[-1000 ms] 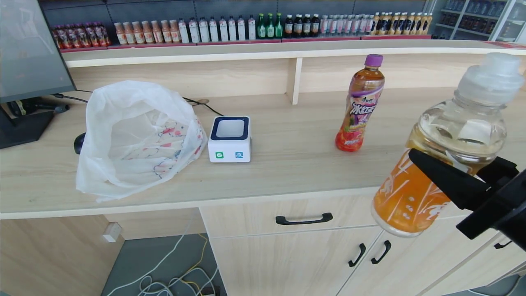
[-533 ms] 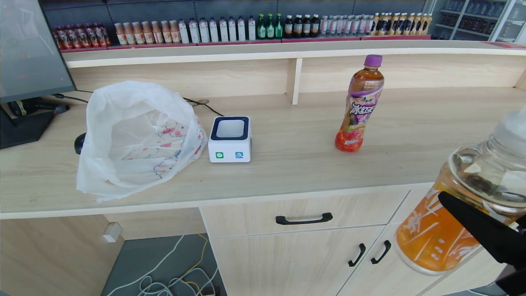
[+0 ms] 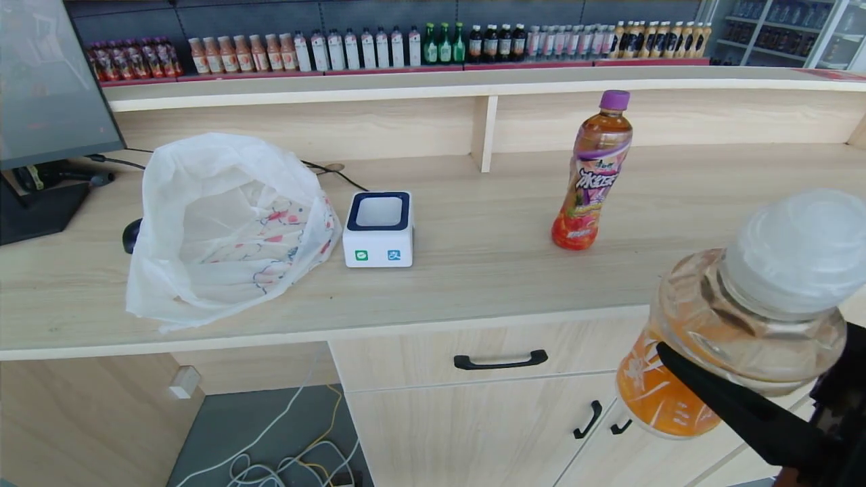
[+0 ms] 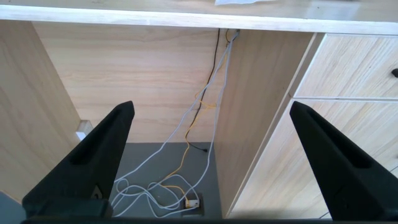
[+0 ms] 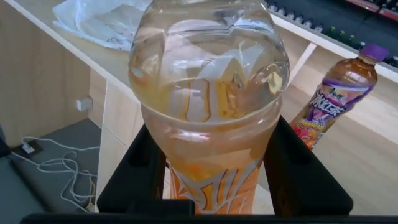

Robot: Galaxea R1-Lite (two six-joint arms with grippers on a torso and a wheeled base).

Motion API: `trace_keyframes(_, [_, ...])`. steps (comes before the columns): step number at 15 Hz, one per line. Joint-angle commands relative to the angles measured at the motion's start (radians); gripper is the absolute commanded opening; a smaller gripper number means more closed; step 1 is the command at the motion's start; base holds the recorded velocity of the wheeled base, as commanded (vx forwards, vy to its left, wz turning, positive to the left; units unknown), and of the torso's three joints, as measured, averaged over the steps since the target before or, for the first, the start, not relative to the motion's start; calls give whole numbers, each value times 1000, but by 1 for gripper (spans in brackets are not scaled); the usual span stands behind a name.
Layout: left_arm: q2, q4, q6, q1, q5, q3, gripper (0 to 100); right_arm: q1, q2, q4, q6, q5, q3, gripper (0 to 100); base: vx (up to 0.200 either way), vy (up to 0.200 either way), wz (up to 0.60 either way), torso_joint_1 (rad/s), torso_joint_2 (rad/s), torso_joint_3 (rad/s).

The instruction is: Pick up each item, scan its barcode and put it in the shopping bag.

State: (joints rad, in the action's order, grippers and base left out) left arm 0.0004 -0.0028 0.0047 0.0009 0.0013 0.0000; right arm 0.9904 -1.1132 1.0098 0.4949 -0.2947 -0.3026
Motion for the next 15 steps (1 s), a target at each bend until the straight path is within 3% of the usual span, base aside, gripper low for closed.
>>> trace_keyframes(1, [0,0,0,1,0,0,100,66,-108,3,79,0,-66,0,0,0,0,0,0,0])
trace_keyframes(4, [0,0,0,1,-1,0,100,169,-165,7,149,0,-76,0,0,0,0,0,0,0])
trace_keyframes(5, [0,1,0,1,0,0,100,217,-178,7,241,0,-82,0,0,0,0,0,0,0])
trace_keyframes(11, [0,0,0,1,0,0,100,244,-195,9,442,63,-113,0,0,0,0,0,0,0])
trace_keyframes(15, [0,0,0,1,0,0,100,244,-209,15,501,80,-121,0,0,0,0,0,0,0])
